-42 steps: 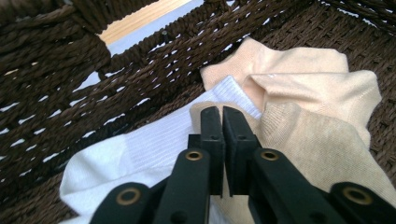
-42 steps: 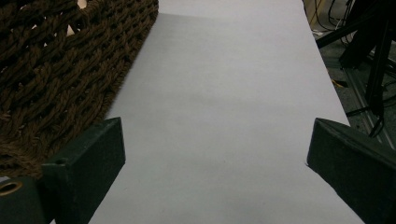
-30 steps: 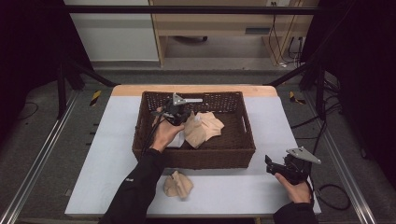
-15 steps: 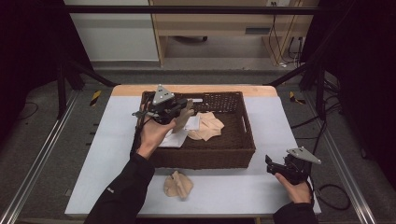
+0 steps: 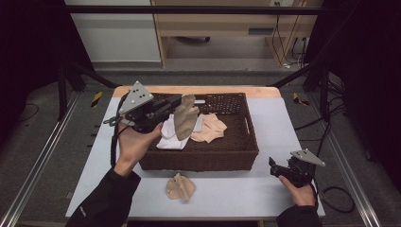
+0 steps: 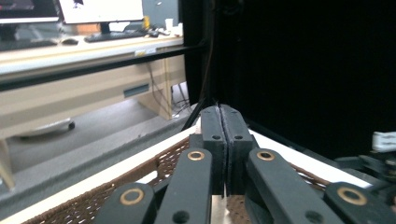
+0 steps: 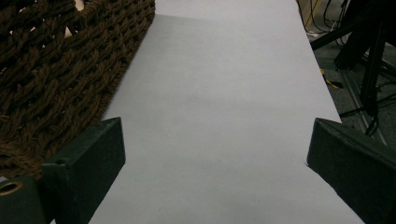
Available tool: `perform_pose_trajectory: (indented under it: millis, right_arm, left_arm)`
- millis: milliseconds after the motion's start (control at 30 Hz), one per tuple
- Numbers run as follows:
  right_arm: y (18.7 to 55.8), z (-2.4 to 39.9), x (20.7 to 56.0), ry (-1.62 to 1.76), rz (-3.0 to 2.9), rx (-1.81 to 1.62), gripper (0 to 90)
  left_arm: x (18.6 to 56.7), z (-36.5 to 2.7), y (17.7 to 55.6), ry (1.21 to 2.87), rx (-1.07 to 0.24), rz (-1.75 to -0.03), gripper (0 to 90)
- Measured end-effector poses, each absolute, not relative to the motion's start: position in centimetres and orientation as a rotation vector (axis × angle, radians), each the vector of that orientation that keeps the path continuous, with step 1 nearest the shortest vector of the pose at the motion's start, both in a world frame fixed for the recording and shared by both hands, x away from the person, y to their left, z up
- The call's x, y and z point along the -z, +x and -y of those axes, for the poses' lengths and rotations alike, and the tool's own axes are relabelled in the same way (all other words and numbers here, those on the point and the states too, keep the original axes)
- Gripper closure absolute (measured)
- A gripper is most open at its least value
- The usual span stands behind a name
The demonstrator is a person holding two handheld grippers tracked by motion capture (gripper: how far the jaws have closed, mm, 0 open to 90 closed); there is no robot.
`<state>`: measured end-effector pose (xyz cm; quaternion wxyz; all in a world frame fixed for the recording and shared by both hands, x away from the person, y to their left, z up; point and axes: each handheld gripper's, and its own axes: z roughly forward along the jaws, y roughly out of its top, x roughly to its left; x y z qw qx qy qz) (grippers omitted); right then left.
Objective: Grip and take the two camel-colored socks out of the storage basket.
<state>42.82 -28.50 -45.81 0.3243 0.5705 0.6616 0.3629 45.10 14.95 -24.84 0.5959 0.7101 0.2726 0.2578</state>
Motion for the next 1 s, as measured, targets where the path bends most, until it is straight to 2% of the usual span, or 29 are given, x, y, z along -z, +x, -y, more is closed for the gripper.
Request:
perform_pose_trajectory:
  millis: [200, 367, 600, 1000]
  right_arm:
    - [42.8, 28.5, 45.8, 1.501, -1.733, -0.954, 4.6]
    - [42.7, 28.5, 45.8, 1.503, -1.732, -0.954, 4.6]
    - [42.7, 28.5, 45.8, 1.5, -1.734, -0.951, 4.7]
    - [42.7, 28.4, 45.8, 1.502, -1.74, -0.945, 4.7]
  left_arm:
    - [24.4, -15.7, 41.4, 1.657, -0.582, -0.566, 88.6]
    - [26.2, -16.3, 39.4, 1.689, -0.544, -0.541, 88.6]
    - [31.4, -16.4, 38.5, 1.777, -0.478, -0.567, 88.6]
    - [41.5, -16.4, 40.2, 1.975, -0.358, -0.741, 88.0]
